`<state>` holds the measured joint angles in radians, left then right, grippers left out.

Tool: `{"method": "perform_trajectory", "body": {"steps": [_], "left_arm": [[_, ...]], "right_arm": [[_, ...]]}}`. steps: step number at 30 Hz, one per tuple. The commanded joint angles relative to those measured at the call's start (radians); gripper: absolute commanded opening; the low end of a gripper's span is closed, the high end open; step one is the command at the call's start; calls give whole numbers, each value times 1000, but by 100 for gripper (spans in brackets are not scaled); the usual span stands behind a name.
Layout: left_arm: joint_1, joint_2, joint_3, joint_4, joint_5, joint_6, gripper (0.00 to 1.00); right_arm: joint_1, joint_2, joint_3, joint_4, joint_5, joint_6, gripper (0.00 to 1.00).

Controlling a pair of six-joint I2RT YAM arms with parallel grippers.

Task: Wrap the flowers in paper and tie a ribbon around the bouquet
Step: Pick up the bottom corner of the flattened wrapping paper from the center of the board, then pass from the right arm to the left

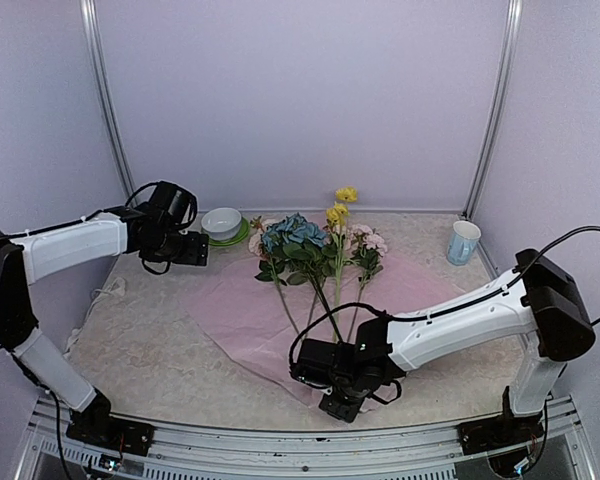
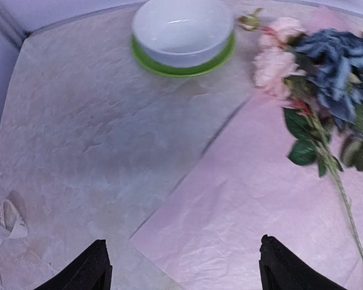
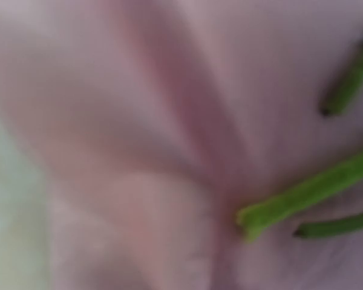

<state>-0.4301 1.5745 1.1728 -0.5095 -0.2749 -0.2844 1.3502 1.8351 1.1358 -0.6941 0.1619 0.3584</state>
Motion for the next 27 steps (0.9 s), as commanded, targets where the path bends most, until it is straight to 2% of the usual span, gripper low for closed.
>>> {"method": "perform_trajectory", "body": {"steps": [1, 5, 7, 10, 11, 14, 16, 22, 25, 26, 27], "left_arm": [[-185, -178, -105, 138, 89, 168, 79], [-473, -408, -313, 341, 265, 399, 82], [-554, -468, -409, 408, 356, 459, 83], [-609, -495, -500, 433, 513, 548, 83], [-636, -488, -522, 436, 504, 583, 84], [-738, -406, -539, 432, 287, 741, 90], [-766, -332, -514, 450, 208, 842, 91], [-740, -164, -441, 518, 255, 963, 94], [-756, -65, -394, 448, 267, 946, 85], [-757, -47, -388, 442, 265, 933, 76], [-757, -35, -385, 445, 265, 914, 59]], "right_arm": [[-70, -58, -45, 6, -73, -66, 0], [-185, -120, -82, 78, -313, -139, 0], [-213, -135, -84, 87, -380, -165, 0], [-250, -152, -90, 97, -498, -198, 0], [-262, -156, -92, 102, -534, -206, 0], [-277, -154, -91, 102, -589, -236, 0], [-281, -145, -84, 94, -604, -257, 0], [-301, -123, -67, 76, -631, -289, 0], [-316, -135, -67, 77, -656, -291, 0], [-321, -142, -70, 82, -670, -292, 0], [-324, -149, -74, 89, -682, -292, 0]]}}
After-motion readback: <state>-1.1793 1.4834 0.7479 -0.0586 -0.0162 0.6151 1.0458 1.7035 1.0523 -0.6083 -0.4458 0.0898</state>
